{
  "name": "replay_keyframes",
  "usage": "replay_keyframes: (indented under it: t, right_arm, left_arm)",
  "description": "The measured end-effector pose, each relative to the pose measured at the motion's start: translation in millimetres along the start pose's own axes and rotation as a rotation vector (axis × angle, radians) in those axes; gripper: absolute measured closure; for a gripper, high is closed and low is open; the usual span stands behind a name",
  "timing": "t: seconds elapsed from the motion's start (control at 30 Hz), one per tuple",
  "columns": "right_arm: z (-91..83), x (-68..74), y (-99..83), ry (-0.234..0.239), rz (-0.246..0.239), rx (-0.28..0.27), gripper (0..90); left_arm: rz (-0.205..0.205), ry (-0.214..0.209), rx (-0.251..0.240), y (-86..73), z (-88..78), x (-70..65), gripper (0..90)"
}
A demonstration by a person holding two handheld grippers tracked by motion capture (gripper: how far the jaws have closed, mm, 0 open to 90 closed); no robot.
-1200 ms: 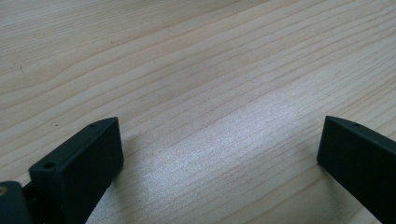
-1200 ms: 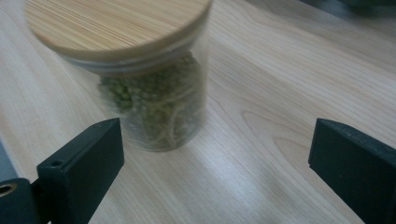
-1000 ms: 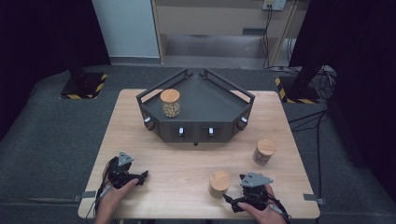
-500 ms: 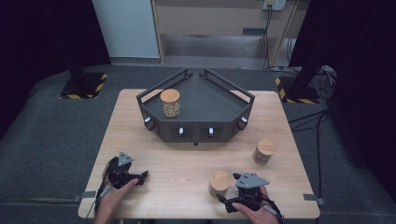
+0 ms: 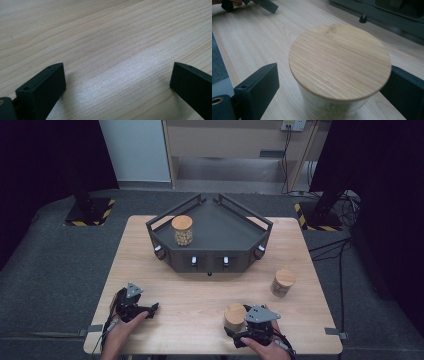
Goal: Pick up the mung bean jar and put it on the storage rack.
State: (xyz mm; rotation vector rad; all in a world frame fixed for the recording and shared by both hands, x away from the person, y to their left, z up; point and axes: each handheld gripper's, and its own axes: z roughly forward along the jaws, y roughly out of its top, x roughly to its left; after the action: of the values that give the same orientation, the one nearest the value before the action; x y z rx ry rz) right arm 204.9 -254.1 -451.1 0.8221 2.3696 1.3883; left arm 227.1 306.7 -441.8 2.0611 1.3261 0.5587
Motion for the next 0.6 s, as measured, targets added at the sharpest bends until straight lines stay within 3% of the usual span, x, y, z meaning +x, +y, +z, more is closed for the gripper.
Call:
replay_keyframes:
  t: [0.6]
  right_arm:
    - [14.9, 3.2, -6.7, -0.002, 0.02, -0.036, 5.0]
  left_arm:
    - [0.001, 0.0, 0.0, 0.0, 0.0, 0.0, 0.0]
